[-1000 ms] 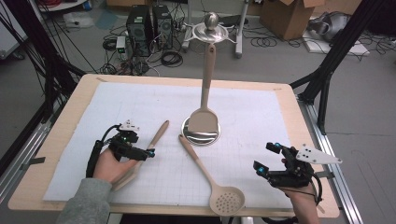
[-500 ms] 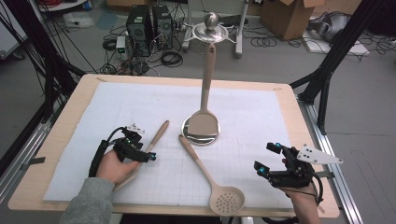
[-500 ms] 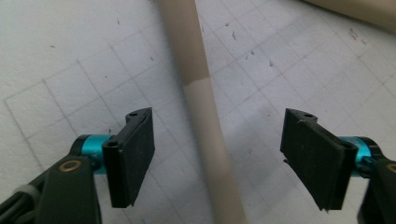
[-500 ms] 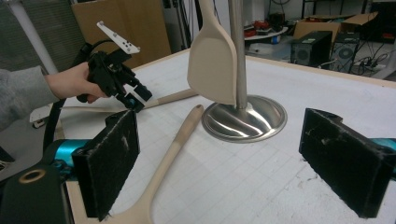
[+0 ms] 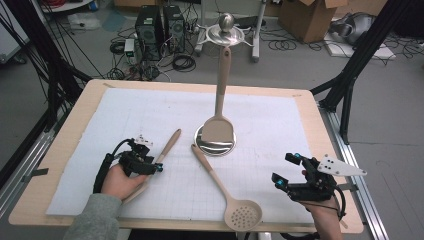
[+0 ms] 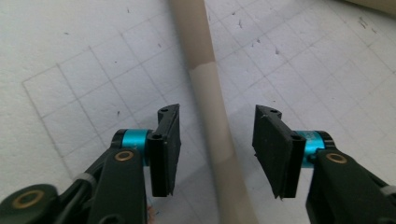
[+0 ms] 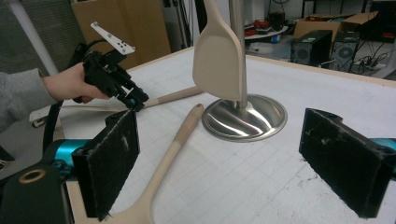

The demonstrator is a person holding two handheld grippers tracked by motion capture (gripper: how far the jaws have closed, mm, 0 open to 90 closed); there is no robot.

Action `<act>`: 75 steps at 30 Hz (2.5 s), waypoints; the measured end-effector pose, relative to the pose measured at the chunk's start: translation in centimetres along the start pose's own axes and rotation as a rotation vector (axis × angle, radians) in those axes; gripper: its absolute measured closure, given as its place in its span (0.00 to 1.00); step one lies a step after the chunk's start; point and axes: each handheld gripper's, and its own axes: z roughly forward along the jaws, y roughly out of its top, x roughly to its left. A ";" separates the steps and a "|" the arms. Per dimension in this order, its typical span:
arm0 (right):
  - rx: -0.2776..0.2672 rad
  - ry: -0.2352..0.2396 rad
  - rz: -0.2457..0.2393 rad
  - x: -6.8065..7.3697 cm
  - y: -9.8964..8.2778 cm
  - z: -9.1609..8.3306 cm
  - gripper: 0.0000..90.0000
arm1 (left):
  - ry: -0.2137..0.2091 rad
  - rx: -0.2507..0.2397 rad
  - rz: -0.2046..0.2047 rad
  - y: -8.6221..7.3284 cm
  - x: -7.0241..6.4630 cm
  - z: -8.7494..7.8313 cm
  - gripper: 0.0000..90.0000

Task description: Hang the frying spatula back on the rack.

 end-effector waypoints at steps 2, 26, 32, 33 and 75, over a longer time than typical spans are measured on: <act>0.002 0.000 0.000 0.0 0.0 0.0 0.12 | 0.015 -0.006 0.011 -0.1 -0.1 0.0 0.62; 0.009 -0.003 0.001 0.0 -0.1 0.1 0.12 | 0.069 -0.004 0.029 -0.5 -1.3 -0.2 0.80; 0.011 0.000 -0.001 0.0 -0.1 0.2 0.12 | 0.078 0.005 0.048 -0.5 -1.7 -0.2 0.84; 0.012 0.001 -0.001 0.0 -0.1 0.2 0.12 | 0.074 0.000 0.039 -0.5 -1.6 -0.2 0.84; 0.003 0.000 0.003 -0.3 -0.2 0.0 0.12 | 0.018 -0.162 0.041 0.4 -0.9 -6.5 0.87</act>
